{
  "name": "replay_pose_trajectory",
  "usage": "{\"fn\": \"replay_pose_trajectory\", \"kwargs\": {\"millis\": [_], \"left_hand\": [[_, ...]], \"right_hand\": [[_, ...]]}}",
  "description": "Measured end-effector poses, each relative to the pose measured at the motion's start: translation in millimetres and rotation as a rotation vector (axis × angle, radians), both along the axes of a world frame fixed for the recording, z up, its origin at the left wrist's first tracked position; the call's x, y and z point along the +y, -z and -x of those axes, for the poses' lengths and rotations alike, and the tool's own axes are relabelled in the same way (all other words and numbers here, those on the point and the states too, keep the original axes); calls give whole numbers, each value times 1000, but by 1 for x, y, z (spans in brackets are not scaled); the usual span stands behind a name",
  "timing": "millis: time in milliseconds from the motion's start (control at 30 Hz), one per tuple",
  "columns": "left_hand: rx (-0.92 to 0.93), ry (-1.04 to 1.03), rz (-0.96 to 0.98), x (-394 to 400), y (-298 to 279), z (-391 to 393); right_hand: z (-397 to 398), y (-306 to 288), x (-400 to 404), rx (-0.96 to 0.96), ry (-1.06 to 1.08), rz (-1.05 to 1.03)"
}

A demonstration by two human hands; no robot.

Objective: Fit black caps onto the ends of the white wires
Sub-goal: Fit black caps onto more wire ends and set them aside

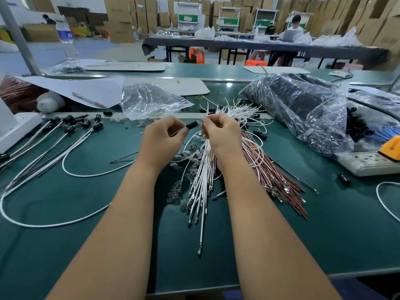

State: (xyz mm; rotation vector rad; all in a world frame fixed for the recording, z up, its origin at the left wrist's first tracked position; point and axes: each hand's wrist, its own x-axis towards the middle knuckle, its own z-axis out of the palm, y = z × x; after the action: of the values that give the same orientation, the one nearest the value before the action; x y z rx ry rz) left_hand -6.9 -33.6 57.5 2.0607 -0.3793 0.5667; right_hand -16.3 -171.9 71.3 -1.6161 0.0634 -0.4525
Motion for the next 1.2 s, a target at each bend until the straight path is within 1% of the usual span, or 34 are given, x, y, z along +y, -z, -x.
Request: {"fn": "replay_pose_trajectory", "kwargs": {"millis": [233, 400, 467, 600, 733, 900, 1033, 1200], "left_hand": [[62, 59, 39, -6, -3, 4], [131, 123, 218, -7, -9, 8], [137, 143, 257, -8, -10, 9], [127, 143, 249, -8, -10, 10], [100, 98, 233, -8, -9, 9], [60, 85, 210, -6, -7, 7], [71, 48, 205, -6, -5, 5], [52, 49, 175, -4, -4, 2]], "right_hand": [[1, -1, 2, -32, -39, 41], [1, -3, 3, -53, -26, 19], [2, -3, 3, -66, -19, 40], [3, -3, 4, -97, 11, 71], [6, -4, 6, -145, 43, 137], [8, -4, 11, -117, 33, 79], [8, -1, 15, -130, 33, 139], [8, 2, 17, -159, 22, 159]]}}
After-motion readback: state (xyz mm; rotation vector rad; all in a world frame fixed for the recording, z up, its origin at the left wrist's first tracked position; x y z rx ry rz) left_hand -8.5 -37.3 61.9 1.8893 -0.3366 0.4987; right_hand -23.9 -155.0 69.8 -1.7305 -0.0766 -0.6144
